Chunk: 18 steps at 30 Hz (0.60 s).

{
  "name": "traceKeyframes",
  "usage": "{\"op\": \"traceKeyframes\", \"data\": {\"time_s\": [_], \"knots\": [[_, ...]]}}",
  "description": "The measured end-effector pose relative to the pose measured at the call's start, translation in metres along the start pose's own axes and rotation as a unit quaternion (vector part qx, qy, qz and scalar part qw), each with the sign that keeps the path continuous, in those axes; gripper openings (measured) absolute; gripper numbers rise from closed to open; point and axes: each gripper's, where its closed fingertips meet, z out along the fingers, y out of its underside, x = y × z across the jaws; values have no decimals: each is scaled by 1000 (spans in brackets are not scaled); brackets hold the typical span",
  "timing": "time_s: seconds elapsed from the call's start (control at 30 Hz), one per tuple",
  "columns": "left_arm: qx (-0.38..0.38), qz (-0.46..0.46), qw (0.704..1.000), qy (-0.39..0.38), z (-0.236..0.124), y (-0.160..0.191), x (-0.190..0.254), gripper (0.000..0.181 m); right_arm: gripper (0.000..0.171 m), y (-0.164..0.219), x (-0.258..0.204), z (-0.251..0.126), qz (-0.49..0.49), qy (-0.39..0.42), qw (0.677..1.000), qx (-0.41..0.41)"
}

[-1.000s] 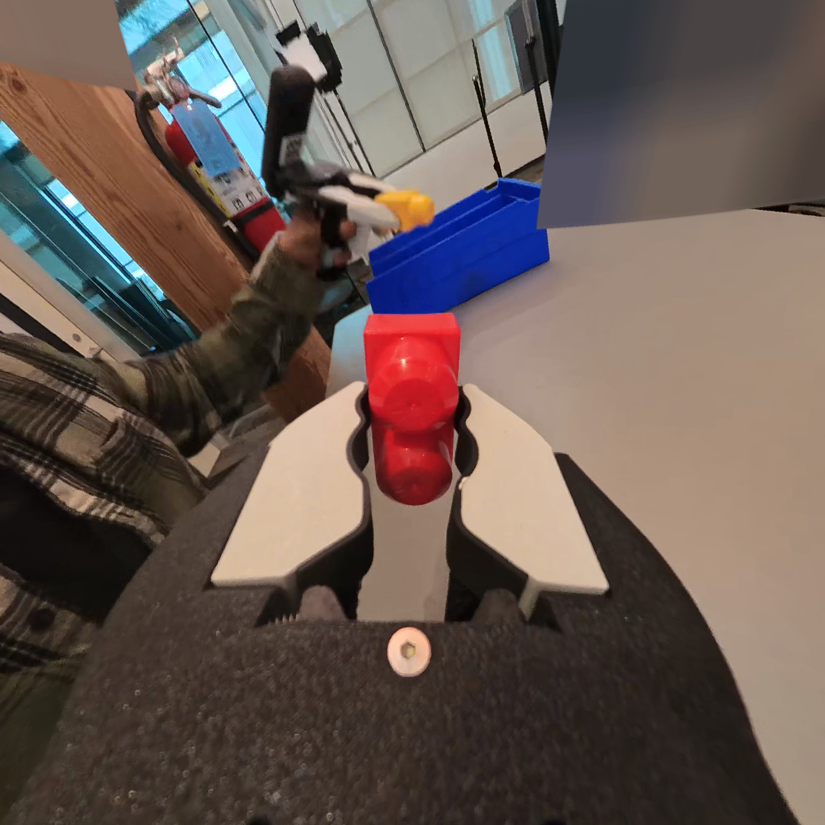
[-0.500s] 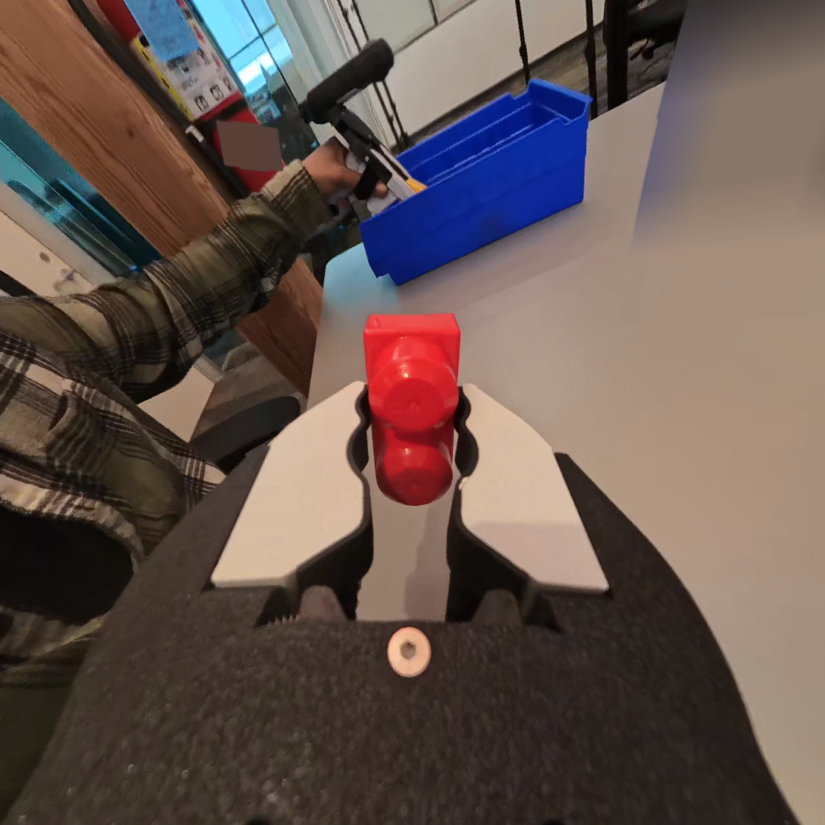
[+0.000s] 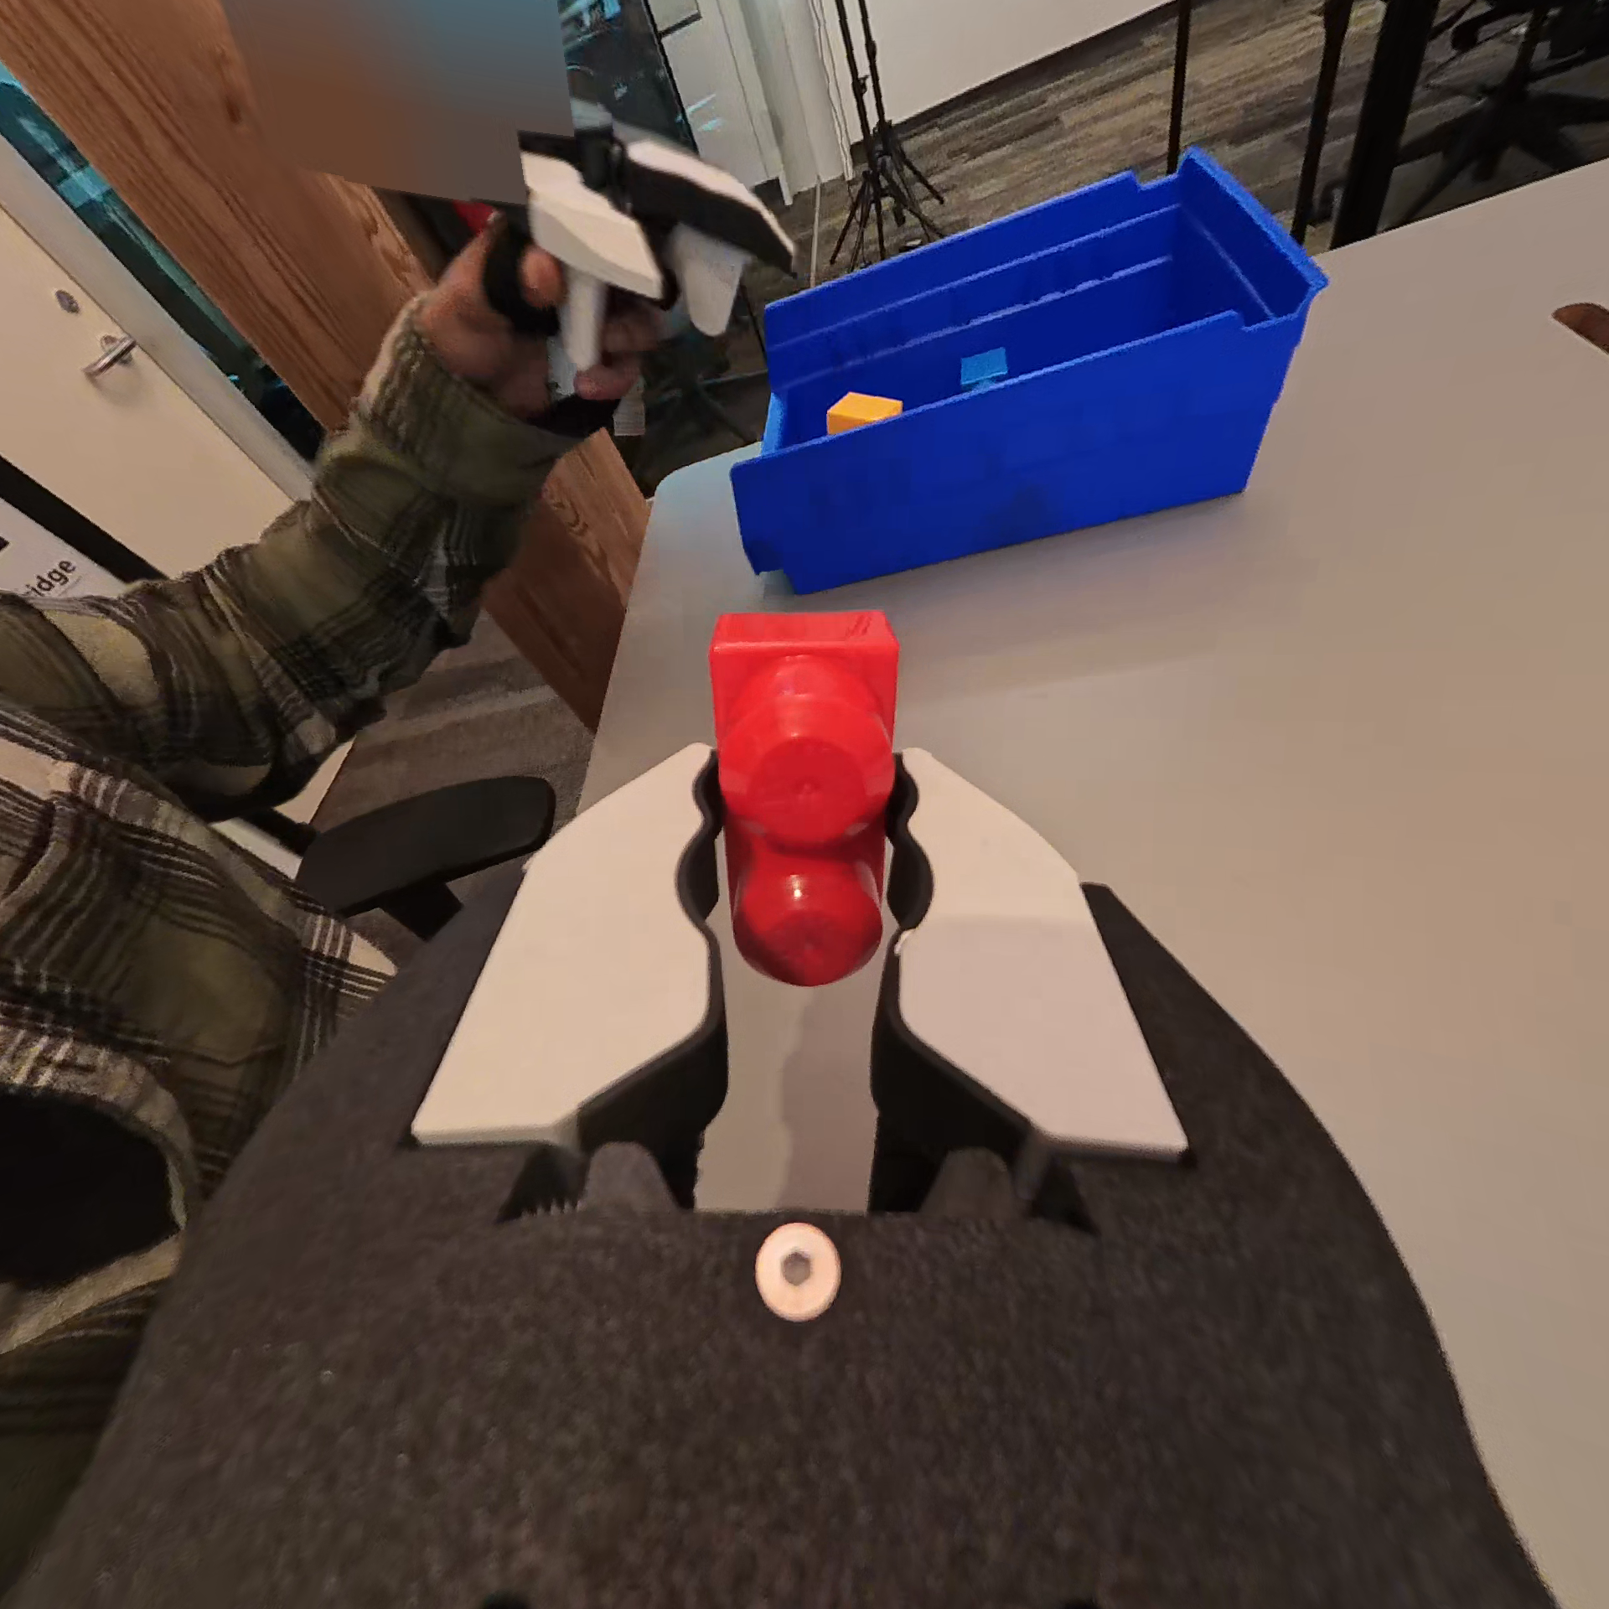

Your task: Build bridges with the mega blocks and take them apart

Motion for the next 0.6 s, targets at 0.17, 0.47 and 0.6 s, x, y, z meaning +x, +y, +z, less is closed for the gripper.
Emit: {"op": "traceKeyframes", "data": {"time_s": [0.17,0.47,0.6], "knots": [[-50,74,982,167,84,-14,111,62,35,4,-7,2,-5,-2,1000,-12],[-104,116,942,297,155,-8,171,56,35,4,-22,-7,-20,-9,1000,-17],[-121,111,929,331,165,2,185,50,35,3,-27,-9,-23,-16,1000,-12]]}}
